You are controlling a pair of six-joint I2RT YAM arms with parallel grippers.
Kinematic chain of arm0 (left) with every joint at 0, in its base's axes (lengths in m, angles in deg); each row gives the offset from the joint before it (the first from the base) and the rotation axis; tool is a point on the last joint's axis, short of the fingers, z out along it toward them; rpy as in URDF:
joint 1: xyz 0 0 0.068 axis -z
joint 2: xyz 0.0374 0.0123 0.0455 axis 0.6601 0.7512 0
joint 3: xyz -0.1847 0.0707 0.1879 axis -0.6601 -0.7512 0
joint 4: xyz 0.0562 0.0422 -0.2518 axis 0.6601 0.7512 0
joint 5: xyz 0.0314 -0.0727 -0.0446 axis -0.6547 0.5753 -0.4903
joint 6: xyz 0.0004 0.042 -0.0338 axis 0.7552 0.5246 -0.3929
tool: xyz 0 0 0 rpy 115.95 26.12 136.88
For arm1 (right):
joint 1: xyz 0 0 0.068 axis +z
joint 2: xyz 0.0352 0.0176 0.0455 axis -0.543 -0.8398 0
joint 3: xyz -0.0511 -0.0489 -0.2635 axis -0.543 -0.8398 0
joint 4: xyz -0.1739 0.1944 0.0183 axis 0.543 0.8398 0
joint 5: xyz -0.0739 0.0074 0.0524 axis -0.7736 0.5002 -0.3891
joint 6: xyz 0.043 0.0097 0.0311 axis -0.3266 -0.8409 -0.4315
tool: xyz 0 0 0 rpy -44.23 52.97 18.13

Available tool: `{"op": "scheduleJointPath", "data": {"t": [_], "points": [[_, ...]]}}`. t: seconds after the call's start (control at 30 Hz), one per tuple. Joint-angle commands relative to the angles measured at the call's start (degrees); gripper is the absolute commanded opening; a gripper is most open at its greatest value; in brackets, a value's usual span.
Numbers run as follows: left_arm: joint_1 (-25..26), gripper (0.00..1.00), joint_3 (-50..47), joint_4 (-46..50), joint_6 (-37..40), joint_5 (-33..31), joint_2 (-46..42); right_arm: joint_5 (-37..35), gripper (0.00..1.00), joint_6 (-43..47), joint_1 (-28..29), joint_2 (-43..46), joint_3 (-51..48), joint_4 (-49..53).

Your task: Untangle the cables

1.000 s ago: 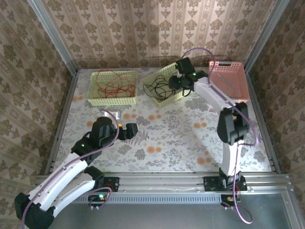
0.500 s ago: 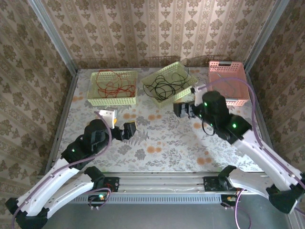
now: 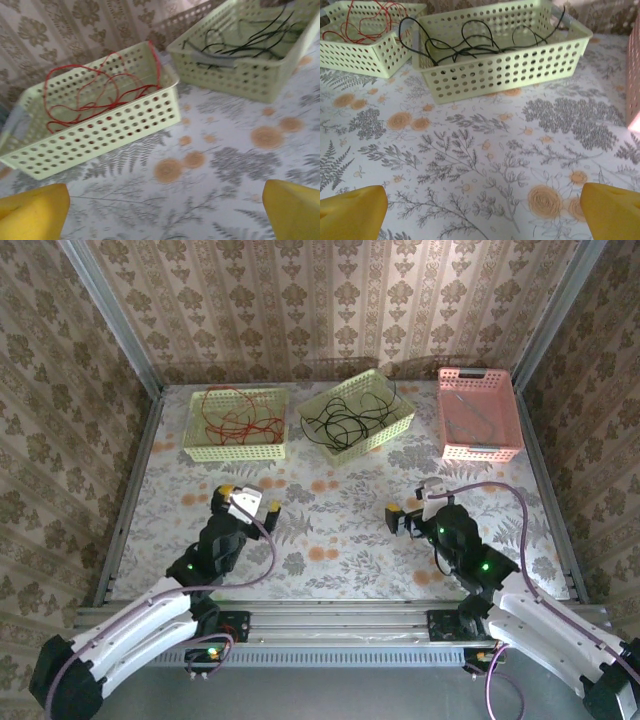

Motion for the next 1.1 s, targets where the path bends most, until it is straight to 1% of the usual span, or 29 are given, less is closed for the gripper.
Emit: {"op": "scheduleJointPath", "data": {"t": [0.0,0.1,0.17,0.23,0.3,0.37,0.43,0.47,0.5,0.53,0.57,0.63,0.73,0.77,0.8,0.87,0.93,0.97,1.07], "points": [[-5.63,1.00,-2.55,-13.50,10.15,1.63,1.02,-1.44,1.00,4.44,-0.09,-0.60,2.85,-6.15],[-13.32,1.00,-3.93,-16.59,9.99,4.62,4.22,-1.09,1.00,5.74,-0.18,-1.63,2.49,-8.45],[-20.32,1.00,-5.36,-20.81,8.43,9.54,7.43,-0.67,1.00,7.49,-0.33,-3.00,1.54,-11.46],[-25.36,1.00,-6.23,-24.88,5.54,13.83,10.64,-0.40,1.00,9.61,-0.50,-4.40,0.79,-13.64],[-29.65,1.00,-6.41,-28.84,4.75,17.30,14.29,0.07,1.00,11.71,-0.70,-4.88,0.56,-13.47],[-34.03,1.00,-6.36,-34.94,2.90,19.78,20.34,0.06,1.00,12.25,-0.96,-4.19,-0.18,-13.07],[-38.48,1.00,-5.94,-41.90,-0.93,24.55,27.20,0.00,1.00,12.20,-1.44,-3.12,-1.09,-12.96],[-39.63,1.00,-5.19,-44.88,-0.31,25.84,31.34,-0.05,1.00,12.25,-1.79,-2.51,-1.54,-12.93],[-39.75,1.00,-4.12,-46.56,0.34,25.51,35.05,-0.16,1.00,12.25,-2.08,-2.11,-1.81,-12.71],[-40.33,1.00,-2.49,-48.25,-1.95,24.32,38.33,-0.35,1.00,12.25,-2.43,-1.66,-2.00,-12.42],[-41.18,1.00,-1.82,-48.74,-4.54,25.82,40.25,-0.56,1.00,12.25,-2.83,-1.34,-2.14,-12.15],[-41.95,1.00,-0.77,-51.45,-4.61,27.39,44.98,-1.15,1.00,12.46,-3.61,-0.76,-2.34,-11.61],[-42.14,1.00,0.56,-60.75,-3.71,28.73,55.24,-1.65,1.00,13.07,-5.02,0.03,-3.22,-12.31],[-42.27,1.00,1.01,-53.99,-4.50,28.36,52.21,-1.67,1.00,13.41,-5.54,-0.02,-3.56,-12.85],[-42.29,1.00,2.22,-49.68,-4.75,27.71,50.58,-1.55,1.00,13.91,-6.01,-0.20,-3.95,-13.54],[-42.29,1.00,4.61,-49.69,-4.00,28.25,53.15,-0.19,1.00,15.84,-6.99,-1.38,-4.46,-14.81],[-42.29,1.00,7.59,-41.33,-3.19,31.51,51.70,0.96,1.00,18.81,-7.83,-3.63,-4.47,-15.95],[-42.22,1.00,9.44,-39.61,-2.38,32.54,52.59,1.11,1.00,20.62,-8.35,-5.11,-4.48,-16.79],[-42.22,1.00,9.32,-40.33,-3.15,30.63,52.57,-0.50,1.00,20.90,-11.33,-9.11,-4.73,-22.11]]}}
